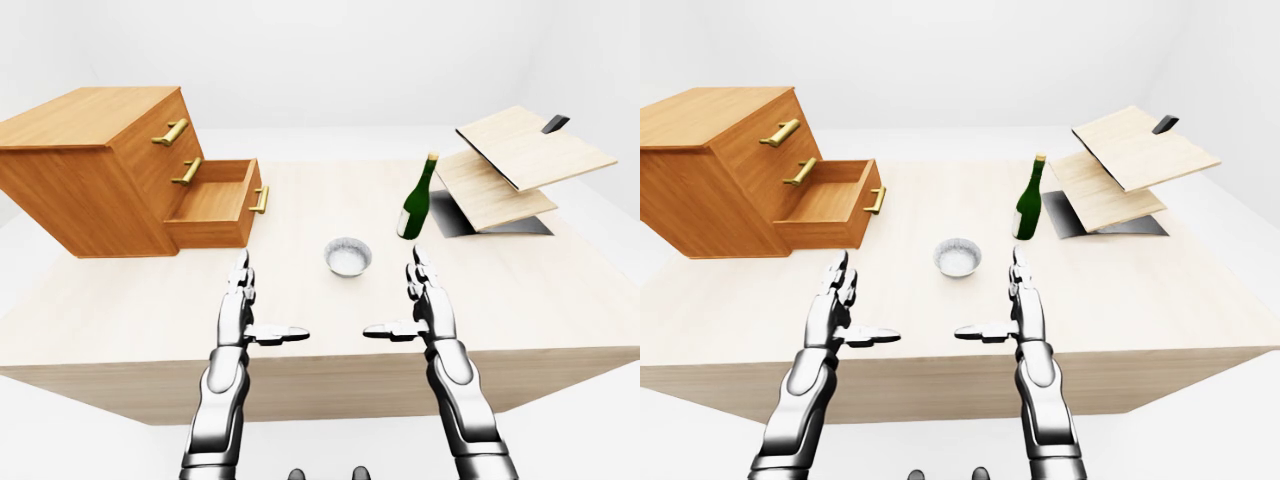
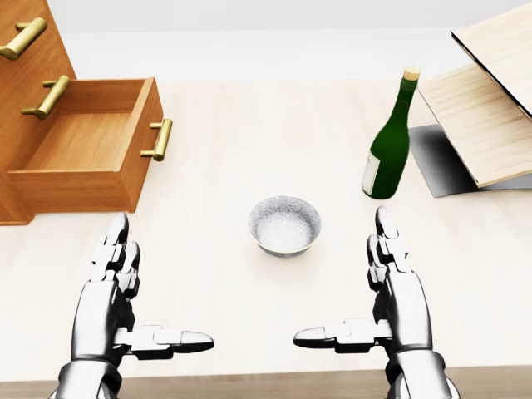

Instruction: Close the bottom drawer of the cabinet.

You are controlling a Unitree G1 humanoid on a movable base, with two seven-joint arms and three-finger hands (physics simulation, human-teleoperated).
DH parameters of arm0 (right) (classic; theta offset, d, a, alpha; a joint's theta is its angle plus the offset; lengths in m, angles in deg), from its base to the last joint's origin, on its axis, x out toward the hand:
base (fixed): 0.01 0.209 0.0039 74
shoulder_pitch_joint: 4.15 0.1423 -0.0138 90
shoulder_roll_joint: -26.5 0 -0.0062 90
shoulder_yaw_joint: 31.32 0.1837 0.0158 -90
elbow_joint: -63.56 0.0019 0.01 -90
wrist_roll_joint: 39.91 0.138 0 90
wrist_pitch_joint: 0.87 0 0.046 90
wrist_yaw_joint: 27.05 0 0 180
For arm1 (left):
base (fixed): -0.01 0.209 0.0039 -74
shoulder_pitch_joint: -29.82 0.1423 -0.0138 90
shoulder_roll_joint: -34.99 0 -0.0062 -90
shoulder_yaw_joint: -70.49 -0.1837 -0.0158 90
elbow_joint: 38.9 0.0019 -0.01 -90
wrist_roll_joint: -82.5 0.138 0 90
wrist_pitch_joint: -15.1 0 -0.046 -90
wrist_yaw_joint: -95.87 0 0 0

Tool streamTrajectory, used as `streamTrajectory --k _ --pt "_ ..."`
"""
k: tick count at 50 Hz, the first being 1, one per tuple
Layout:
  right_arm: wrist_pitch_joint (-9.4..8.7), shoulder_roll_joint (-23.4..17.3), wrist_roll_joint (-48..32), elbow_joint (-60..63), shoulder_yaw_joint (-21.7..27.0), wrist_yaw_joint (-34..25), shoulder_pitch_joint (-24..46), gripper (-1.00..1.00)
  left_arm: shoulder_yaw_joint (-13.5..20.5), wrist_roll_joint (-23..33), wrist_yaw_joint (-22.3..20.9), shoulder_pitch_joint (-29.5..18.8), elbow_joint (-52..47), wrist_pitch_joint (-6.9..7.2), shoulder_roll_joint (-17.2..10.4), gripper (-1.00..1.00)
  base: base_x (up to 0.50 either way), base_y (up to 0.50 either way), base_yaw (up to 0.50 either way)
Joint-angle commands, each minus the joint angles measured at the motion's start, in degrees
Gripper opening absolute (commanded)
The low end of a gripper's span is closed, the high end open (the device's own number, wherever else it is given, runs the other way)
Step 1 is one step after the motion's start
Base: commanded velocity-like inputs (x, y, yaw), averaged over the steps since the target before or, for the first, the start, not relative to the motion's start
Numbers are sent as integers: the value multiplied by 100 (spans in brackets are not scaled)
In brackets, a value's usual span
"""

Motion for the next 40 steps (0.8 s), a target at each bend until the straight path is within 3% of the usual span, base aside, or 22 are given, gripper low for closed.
streamTrajectory --k 1,5,12,15,19,24,27,30,35,40 --pt "-59 -74 26 124 144 -109 -29 100 142 -101 -147 3 -47 51 -66 100 0 0 0" --pt "99 -73 -5 -75 144 -106 4 100 97 -136 -203 64 -183 142 -51 100 0 0 0" --pt "96 -80 -20 -84 152 -96 15 100 114 -165 -227 44 -154 141 -51 100 0 0 0" --pt "45 -82 -14 -7 160 -93 -6 100 114 -157 -222 37 -95 91 -51 100 0 0 0" --pt "19 -85 -9 57 170 -93 -18 100 110 -159 -220 53 -165 140 -52 100 0 0 0" --pt "-202 -92 46 647 301 45 -127 100 109 -155 -217 55 -173 146 -51 100 0 0 0" --pt "-492 -125 193 1386 548 180 -227 100 110 -154 -216 55 -164 139 -51 100 0 0 0" --pt "-492 -161 345 1958 828 266 -289 100 112 -151 -212 44 -125 107 -50 100 0 0 0" --pt "-492 -318 1239 2702 1832 417 -256 100 111 -146 -200 33 -121 111 -51 100 0 0 0" --pt "-492 -254 1799 3367 2269 738 -367 100 96 -123 -182 26 -87 87 -46 100 0 0 0"
